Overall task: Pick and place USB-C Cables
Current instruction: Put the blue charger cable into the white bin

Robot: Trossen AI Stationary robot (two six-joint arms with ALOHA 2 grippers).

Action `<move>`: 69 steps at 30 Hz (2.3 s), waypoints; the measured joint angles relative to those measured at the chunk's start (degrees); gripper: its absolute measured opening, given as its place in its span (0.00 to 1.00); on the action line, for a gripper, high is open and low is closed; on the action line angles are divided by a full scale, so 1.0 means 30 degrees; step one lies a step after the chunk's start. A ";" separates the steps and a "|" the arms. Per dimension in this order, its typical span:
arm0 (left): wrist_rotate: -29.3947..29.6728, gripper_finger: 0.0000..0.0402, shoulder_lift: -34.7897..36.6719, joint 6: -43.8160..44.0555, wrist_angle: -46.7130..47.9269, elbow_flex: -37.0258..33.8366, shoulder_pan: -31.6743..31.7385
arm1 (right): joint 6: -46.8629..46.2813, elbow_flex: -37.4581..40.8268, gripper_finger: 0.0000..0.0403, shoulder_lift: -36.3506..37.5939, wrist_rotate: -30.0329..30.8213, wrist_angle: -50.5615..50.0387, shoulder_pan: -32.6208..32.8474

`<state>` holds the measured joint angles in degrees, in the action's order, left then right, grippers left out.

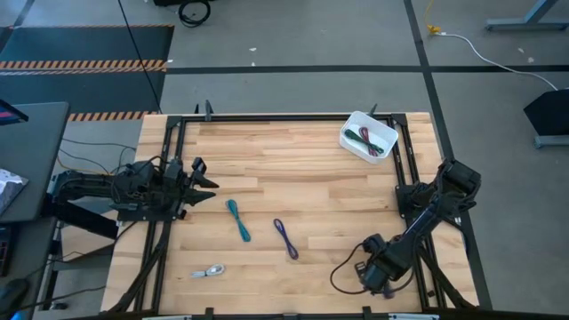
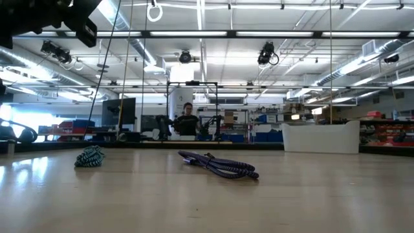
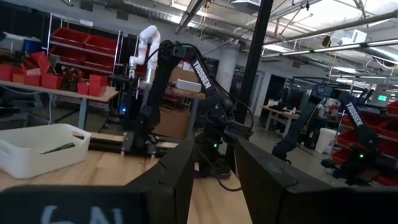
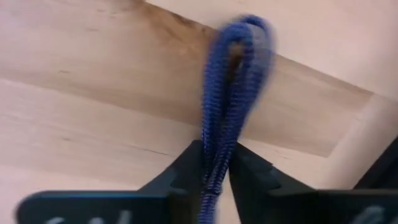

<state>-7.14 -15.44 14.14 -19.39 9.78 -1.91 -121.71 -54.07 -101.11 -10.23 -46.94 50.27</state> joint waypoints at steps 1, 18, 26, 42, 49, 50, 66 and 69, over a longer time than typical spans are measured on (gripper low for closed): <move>0.0000 0.31 0.0007 0.0003 0.0032 0.0000 0.0000 | 0.0355 -0.0014 0.16 -0.0012 -0.0057 -0.0010 -0.0089; 0.0712 0.31 0.0015 0.2269 0.1535 0.0000 0.0000 | 0.6951 -0.0274 0.05 -0.0044 0.0786 -0.1276 -0.2677; 0.0156 0.31 0.0015 0.4210 0.1673 0.0000 0.0000 | 1.1312 -0.1844 0.08 -0.0107 0.4060 -0.1744 -0.4285; -0.0297 0.31 0.0007 0.4994 0.2879 0.0000 0.0000 | 2.0671 -0.3626 0.05 -0.0066 0.5381 -0.2724 -0.9271; -0.0299 0.31 0.0011 0.5067 0.3020 0.0000 0.0000 | 2.4557 -0.5652 0.05 -0.0042 0.7721 -0.5953 -1.2306; -0.0299 0.31 0.0015 0.5067 0.3021 0.0000 0.0000 | 2.5066 -0.5964 0.05 -0.0042 0.8094 -0.6606 -1.2782; -0.0332 0.31 0.0015 0.1894 0.3594 0.0000 0.0037 | 3.2624 -0.8092 0.05 -0.0027 1.1080 -1.0802 -2.0993; 0.0456 0.31 0.0027 0.0236 0.3433 0.0000 0.0167 | 3.3819 -0.8092 0.05 -0.0027 1.1315 -1.0812 -2.2453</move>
<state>-5.77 -15.36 14.85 -9.09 9.78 -1.41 -20.25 -78.35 -101.19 23.72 -79.37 -17.09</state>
